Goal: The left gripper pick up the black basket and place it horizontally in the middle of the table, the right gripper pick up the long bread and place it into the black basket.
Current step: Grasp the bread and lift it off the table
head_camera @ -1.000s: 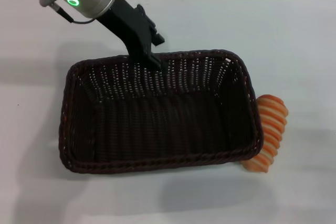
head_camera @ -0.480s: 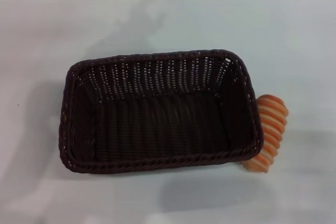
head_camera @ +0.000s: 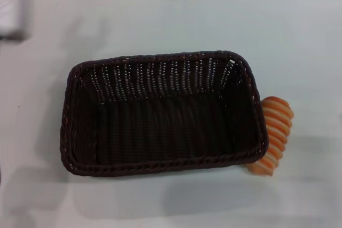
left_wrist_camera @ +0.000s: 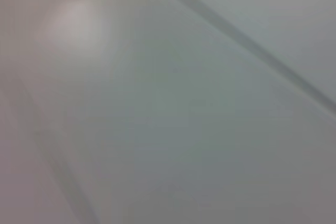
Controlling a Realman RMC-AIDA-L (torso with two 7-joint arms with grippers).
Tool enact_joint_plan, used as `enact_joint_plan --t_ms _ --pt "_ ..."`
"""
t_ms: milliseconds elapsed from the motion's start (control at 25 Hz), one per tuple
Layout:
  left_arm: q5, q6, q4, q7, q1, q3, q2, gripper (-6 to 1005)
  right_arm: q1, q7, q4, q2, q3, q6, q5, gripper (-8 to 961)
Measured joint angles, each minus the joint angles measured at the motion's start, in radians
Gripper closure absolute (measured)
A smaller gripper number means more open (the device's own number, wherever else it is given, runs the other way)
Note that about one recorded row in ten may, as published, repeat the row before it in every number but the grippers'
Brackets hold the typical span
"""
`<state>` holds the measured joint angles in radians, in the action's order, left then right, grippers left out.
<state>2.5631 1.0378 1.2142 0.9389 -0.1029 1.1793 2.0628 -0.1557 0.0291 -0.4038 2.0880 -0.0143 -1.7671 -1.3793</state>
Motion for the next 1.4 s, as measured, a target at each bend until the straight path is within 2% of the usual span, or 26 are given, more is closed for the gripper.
enact_joint_plan --t_ms 40,80,120,160,240,280,360,440,480,560,640,840,1040,1400 --pt "0.000 0.000 0.000 0.000 0.000 0.000 0.000 211 0.000 0.000 -0.001 0.001 -0.015 0.012 0.000 239" --pt "0.000 0.146 -0.061 -0.193 0.037 0.019 -0.001 211 0.000 0.000 -0.001 0.001 -0.031 0.020 0.000 239" --pt "0.000 0.146 -0.061 -0.193 0.037 0.019 -0.001 212 -0.001 0.000 -0.003 0.001 -0.045 0.026 0.000 239" --pt "0.001 0.207 -0.116 -0.394 0.061 0.061 -0.003 212 -0.001 0.000 -0.004 0.001 -0.064 0.030 0.000 240" --pt "0.015 0.232 -0.223 -0.646 0.073 0.136 -0.008 210 0.000 0.000 -0.008 0.001 -0.098 0.035 0.000 241" --pt "0.015 0.232 -0.223 -0.646 0.073 0.136 -0.008 208 -0.001 0.000 -0.011 0.001 -0.117 0.036 0.000 241" --pt "0.067 0.242 -0.433 -0.904 0.028 0.244 -0.008 206 -0.007 0.000 -0.015 0.001 -0.155 0.044 0.000 242" --pt "0.067 0.242 -0.433 -0.904 0.028 0.244 -0.008 206 -0.014 0.000 -0.019 0.001 -0.183 0.063 -0.001 243" --pt "0.082 0.258 -0.575 -0.970 -0.025 0.288 -0.004 207 -0.019 0.000 -0.023 0.001 -0.188 0.080 -0.001 243" --pt "0.083 0.262 -0.647 -0.978 -0.061 0.286 -0.003 207 -0.030 0.000 -0.031 0.001 -0.193 0.118 -0.001 244" --pt "0.083 0.262 -0.647 -0.978 -0.061 0.286 -0.003 208 -0.046 0.000 -0.036 0.001 -0.200 0.164 -0.001 245" --pt "0.106 0.246 -0.723 -0.972 -0.122 0.283 -0.003 209 -0.112 0.000 -0.044 0.001 -0.226 0.312 -0.001 247" --pt "0.111 0.240 -0.756 -0.973 -0.146 0.284 -0.004 210 -0.173 0.000 -0.059 0.001 -0.235 0.423 -0.003 249" --pt "0.111 0.241 -0.758 -0.973 -0.149 0.282 -0.005 211 -0.195 0.000 -0.057 0.002 -0.224 0.513 -0.003 253"
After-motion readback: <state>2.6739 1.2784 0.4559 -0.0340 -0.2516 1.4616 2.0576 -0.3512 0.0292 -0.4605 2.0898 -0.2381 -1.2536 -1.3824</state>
